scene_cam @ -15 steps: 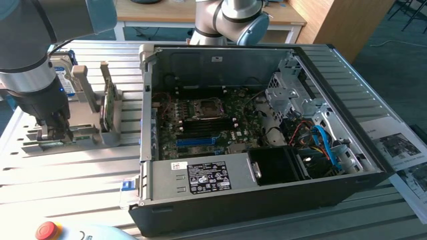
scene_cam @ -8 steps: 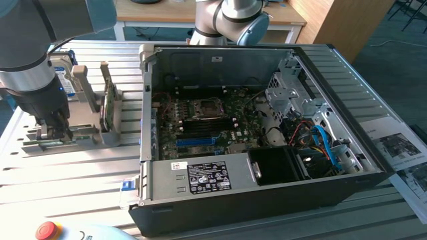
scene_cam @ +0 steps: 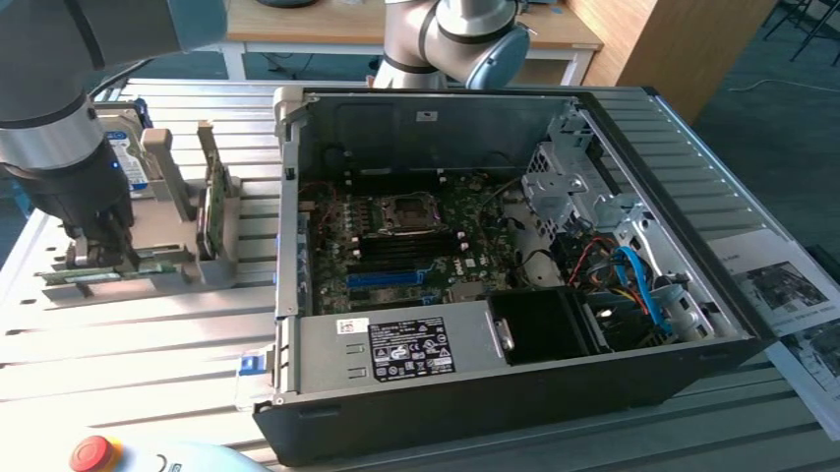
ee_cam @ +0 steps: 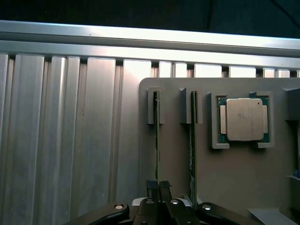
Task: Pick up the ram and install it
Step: 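Pick up the ram and move it above insertion slot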
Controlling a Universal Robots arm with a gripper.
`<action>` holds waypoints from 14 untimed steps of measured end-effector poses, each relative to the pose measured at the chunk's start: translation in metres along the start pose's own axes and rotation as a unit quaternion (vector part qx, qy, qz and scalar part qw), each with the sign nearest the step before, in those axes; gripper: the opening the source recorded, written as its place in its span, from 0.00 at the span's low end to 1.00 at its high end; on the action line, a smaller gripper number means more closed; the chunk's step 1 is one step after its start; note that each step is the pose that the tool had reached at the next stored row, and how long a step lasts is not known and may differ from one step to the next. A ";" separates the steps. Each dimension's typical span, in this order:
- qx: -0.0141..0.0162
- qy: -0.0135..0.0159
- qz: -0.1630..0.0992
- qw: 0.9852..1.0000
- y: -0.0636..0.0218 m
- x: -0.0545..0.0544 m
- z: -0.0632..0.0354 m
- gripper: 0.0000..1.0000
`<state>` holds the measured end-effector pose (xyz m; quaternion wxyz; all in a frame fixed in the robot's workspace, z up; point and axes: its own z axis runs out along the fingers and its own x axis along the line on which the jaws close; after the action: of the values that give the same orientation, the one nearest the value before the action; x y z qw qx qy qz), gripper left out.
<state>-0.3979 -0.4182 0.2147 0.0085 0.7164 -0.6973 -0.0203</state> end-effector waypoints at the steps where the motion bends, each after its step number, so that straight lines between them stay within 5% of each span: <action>1: 0.000 0.000 0.000 1.000 0.0001 0.000 -0.0016 0.12; 14: 0.000 0.000 0.000 1.000 0.0011 0.000 -0.0275 0.12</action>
<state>-0.3979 -0.4182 0.2422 0.0088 0.7164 -0.6973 -0.0200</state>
